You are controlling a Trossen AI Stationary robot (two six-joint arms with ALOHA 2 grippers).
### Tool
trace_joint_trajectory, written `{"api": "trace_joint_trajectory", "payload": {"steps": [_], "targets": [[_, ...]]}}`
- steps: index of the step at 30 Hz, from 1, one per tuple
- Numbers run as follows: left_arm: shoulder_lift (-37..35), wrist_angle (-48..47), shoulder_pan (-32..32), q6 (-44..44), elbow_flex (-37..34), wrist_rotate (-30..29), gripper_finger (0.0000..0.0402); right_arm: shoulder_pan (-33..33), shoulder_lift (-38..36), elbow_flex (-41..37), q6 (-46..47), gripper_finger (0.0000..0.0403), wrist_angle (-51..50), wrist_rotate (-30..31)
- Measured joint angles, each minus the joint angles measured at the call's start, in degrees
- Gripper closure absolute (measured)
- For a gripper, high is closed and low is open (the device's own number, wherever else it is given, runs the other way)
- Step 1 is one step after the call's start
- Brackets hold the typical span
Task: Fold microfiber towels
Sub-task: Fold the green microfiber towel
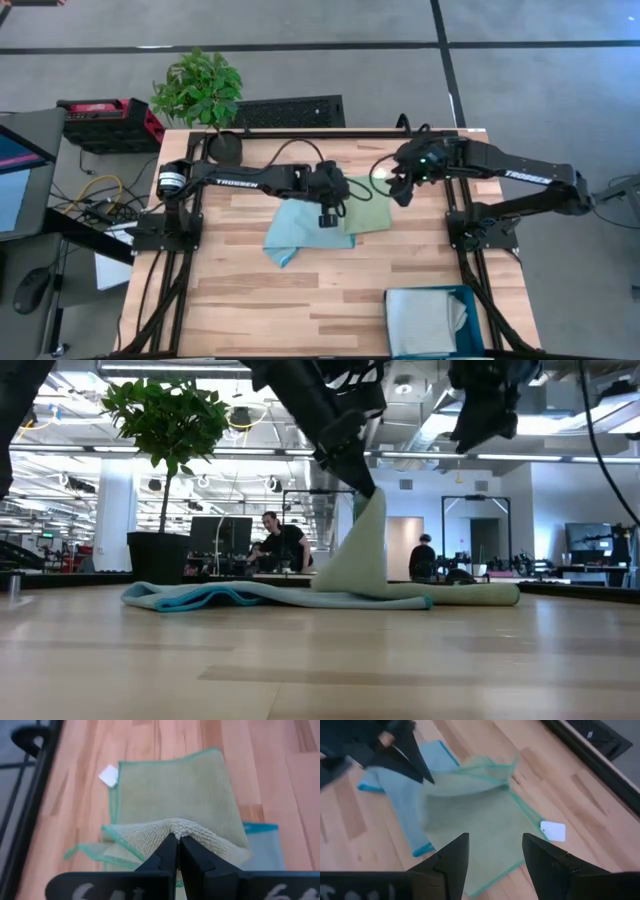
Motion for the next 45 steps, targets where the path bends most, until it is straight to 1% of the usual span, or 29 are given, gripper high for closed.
{"api": "trace_joint_trajectory", "payload": {"steps": [6,9,14,17,22,27,29,35,40,42,45], "targets": [[0.0,6.6,0.8,2.4,0.0,0.0,0.0401,0.0,-3.1,0.4,3.0,0.0194,0.0,0.0],[0.0,8.5,1.3,2.7,0.0,0.0,0.0401,0.0,-4.0,0.4,4.6,0.0194,0.0,0.0],[0.0,10.5,2.2,2.8,0.0,-0.2,0.0402,0.0,-4.3,0.4,4.8,0.0194,0.3,0.0],[0.0,11.4,2.8,3.0,0.0,-1.4,0.0401,0.0,-4.3,0.4,4.8,0.0194,1.0,0.0],[0.0,15.1,3.4,4.1,0.0,-6.4,0.0401,0.0,-4.2,0.4,4.8,0.0194,1.7,0.0],[0.1,16.9,3.6,3.7,0.0,-4.9,0.0401,0.0,-4.2,0.3,4.8,0.0194,1.6,0.0],[1.3,19.3,3.4,3.3,0.0,-4.7,0.0401,0.0,-4.2,0.3,4.8,0.0194,1.6,0.0],[5.9,22.8,2.7,2.2,-0.1,-4.1,0.0401,0.0,-4.2,0.3,4.7,0.0194,1.5,0.0],[6.9,23.4,2.5,2.1,1.4,-4.1,0.0401,0.0,-4.2,0.3,4.7,0.0194,1.3,0.0],[6.8,23.5,2.5,1.4,2.2,-5.0,0.0401,0.0,-4.2,0.3,4.7,0.0194,1.3,0.0],[6.8,23.5,2.5,0.0,4.0,-7.9,0.0401,0.0,-4.2,0.3,4.7,0.0194,1.3,0.0]]}}
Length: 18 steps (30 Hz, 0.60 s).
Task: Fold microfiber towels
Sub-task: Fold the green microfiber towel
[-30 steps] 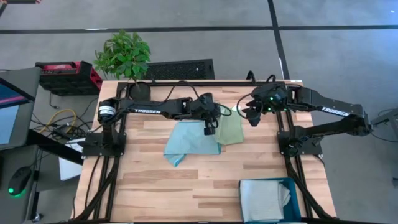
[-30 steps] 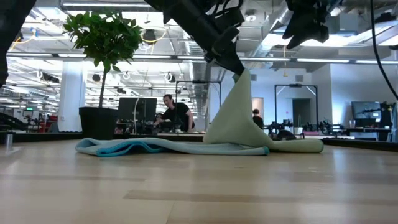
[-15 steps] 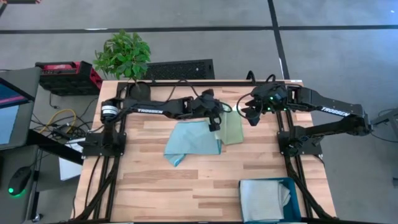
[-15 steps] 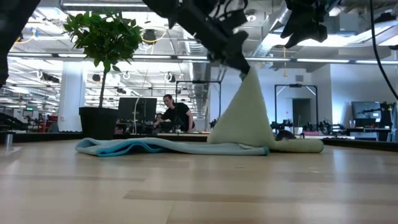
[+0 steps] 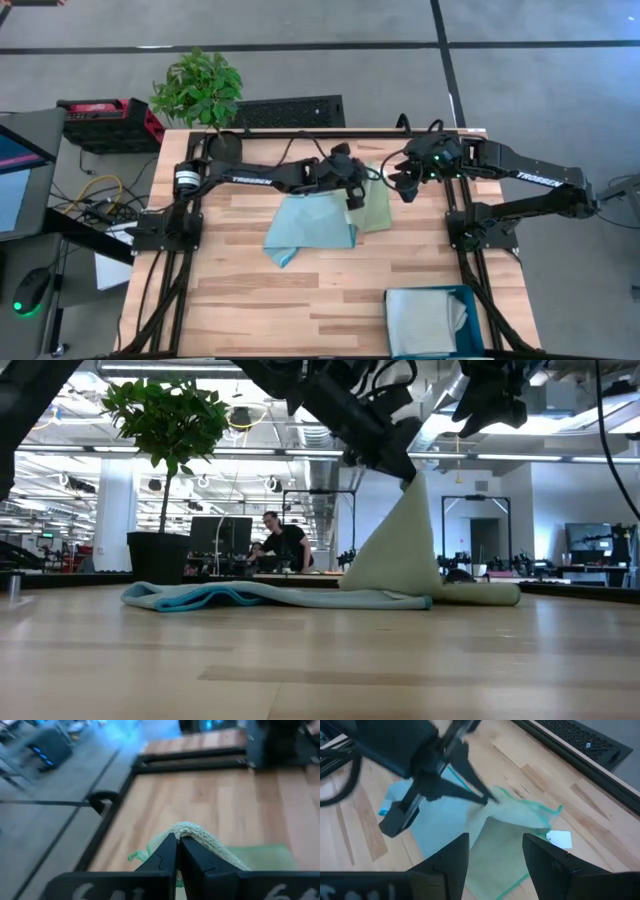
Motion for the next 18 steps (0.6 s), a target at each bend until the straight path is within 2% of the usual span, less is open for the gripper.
{"api": "trace_joint_trajectory", "payload": {"steps": [4,9,18], "targets": [[-0.2,0.4,0.0,2.2,0.7,-1.1,0.0401,0.0,0.0,0.0,0.0,0.0194,0.0,0.0],[1.2,-1.6,-0.7,2.1,0.8,5.2,0.0401,0.0,0.0,0.0,-0.1,0.0194,0.0,0.0],[3.3,-2.5,-1.2,1.2,0.6,6.2,0.0401,0.0,0.0,0.0,-0.1,0.0194,0.0,0.0]]}}
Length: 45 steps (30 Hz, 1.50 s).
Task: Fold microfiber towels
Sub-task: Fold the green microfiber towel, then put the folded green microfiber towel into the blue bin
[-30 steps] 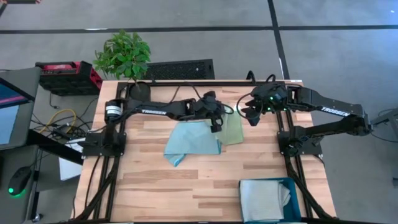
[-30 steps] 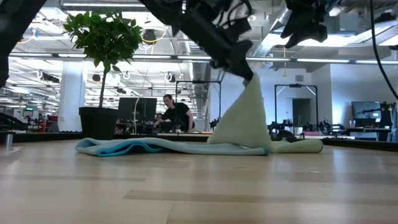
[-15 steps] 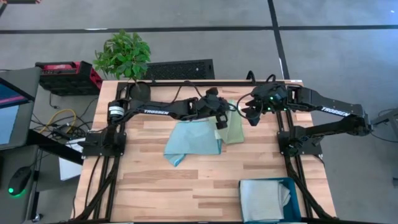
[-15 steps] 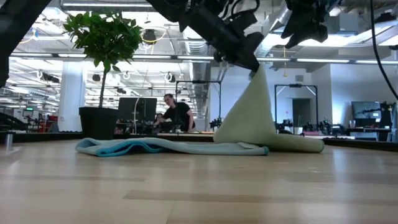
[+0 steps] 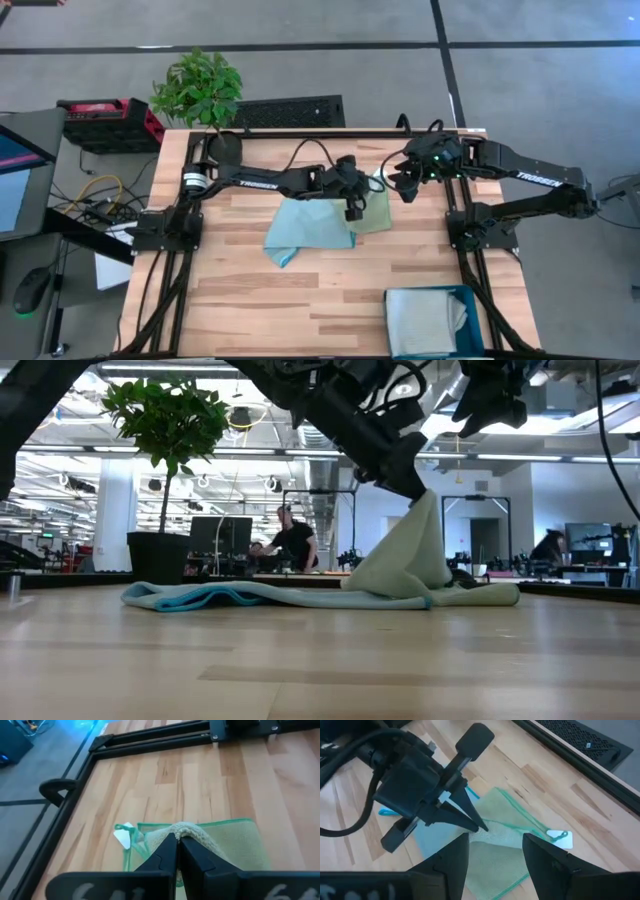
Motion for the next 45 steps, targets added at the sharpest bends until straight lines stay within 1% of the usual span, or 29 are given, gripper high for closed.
{"api": "trace_joint_trajectory", "payload": {"steps": [7,15,21,26,29,33,40,42,45], "targets": [[0.0,-0.1,-0.1,-2.3,0.0,0.0,0.04,0.0,0.0,0.0,0.0,0.0194,0.0,0.0],[0.0,-0.2,-0.1,-2.6,0.0,0.0,0.0371,0.0,0.0,0.0,0.0,0.0194,0.0,0.0],[0.0,-0.2,-0.1,-3.5,0.0,0.9,0.0333,0.0,0.0,0.0,0.0,0.0194,0.0,0.0],[0.0,-0.3,-0.1,-4.6,0.0,1.2,0.029,0.0,0.0,0.0,0.0,0.0194,0.0,0.0],[0.0,-0.3,-0.1,-4.7,0.0,2.3,0.0266,0.0,0.0,0.0,0.0,0.0194,0.0,0.0],[0.0,-0.3,-0.3,-4.5,0.0,3.1,0.0244,0.0,0.0,0.0,0.0,0.0194,0.0,0.0],[-0.3,0.0,-1.8,-3.7,0.0,3.1,0.0235,0.0,0.0,0.0,-0.4,0.0194,0.0,0.0],[-0.8,-0.4,-2.3,-1.9,0.0,2.9,0.0235,0.0,0.0,0.0,-0.5,0.0194,0.0,0.0],[-2.3,-0.8,-2.9,1.3,0.1,0.4,0.0235,0.0,0.0,0.0,-2.3,0.0194,-1.0,-0.2]]}}
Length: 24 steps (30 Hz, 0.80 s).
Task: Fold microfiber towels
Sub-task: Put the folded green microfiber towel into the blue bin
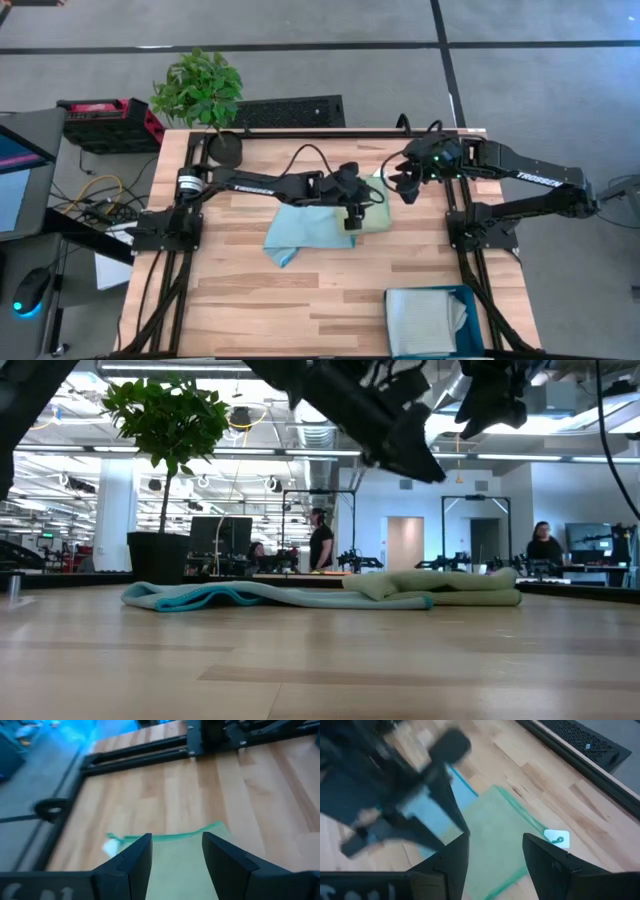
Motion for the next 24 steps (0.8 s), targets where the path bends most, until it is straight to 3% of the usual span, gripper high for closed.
{"api": "trace_joint_trajectory", "payload": {"steps": [5,12,17,24], "targets": [[-6.0,-5.2,-0.4,0.3,0.6,-5.1,0.0235,1.1,0.0,-0.4,-10.2,0.0194,-3.5,-3.4],[-16.3,-17.0,-0.9,-4.9,0.7,-5.9,0.0235,8.3,3.0,-5.1,-21.7,0.0194,-2.5,-11.7],[-21.4,-18.8,-3.0,-7.8,0.7,-7.0,0.0235,14.0,9.4,-7.6,-27.0,0.0194,-0.3,-10.4],[-24.4,-18.7,-6.3,-7.9,0.7,-14.5,0.0235,15.7,20.7,-9.5,-29.8,0.0194,5.7,-6.8]]}}
